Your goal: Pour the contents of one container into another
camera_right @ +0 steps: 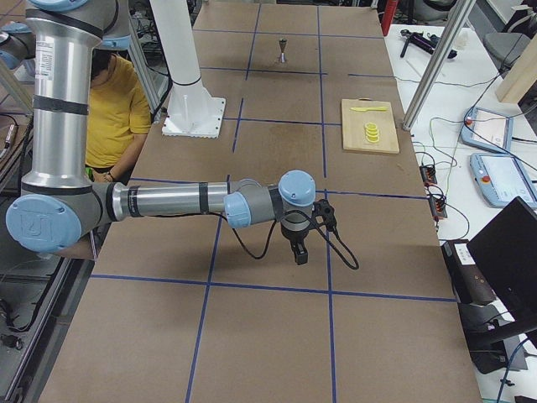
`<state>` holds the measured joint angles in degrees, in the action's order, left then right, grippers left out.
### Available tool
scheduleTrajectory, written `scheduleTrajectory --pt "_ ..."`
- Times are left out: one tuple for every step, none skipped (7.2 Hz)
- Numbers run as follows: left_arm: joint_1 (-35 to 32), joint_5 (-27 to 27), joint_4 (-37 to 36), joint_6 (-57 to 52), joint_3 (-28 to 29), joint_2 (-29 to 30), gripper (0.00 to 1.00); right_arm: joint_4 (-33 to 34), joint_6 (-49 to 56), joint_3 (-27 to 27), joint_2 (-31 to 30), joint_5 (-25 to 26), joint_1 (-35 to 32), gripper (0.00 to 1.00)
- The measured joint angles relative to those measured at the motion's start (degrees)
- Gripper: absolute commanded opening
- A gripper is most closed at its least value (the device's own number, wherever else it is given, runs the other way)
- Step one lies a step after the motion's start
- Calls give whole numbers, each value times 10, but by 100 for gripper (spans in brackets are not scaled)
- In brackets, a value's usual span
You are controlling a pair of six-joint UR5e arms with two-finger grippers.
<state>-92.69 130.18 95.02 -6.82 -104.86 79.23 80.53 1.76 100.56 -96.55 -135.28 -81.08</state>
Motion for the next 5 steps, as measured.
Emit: scheduleTrajectory --pt "0 1 -4 0 1 1 100 13 -1 -2 11 -2 0 100" --pt "0 2 -5 0 1 2 100 41 -2 -1 24 -4 0 100" --pt "2 3 -9 0 1 4 100 70 -2 5 35 -5 0 100" --pt "5 3 -19 1 0 5 100 86 -2 9 40 -6 0 100" --pt "8 6 -37 1 -2 5 100 92 -2 11 41 -6 0 100"
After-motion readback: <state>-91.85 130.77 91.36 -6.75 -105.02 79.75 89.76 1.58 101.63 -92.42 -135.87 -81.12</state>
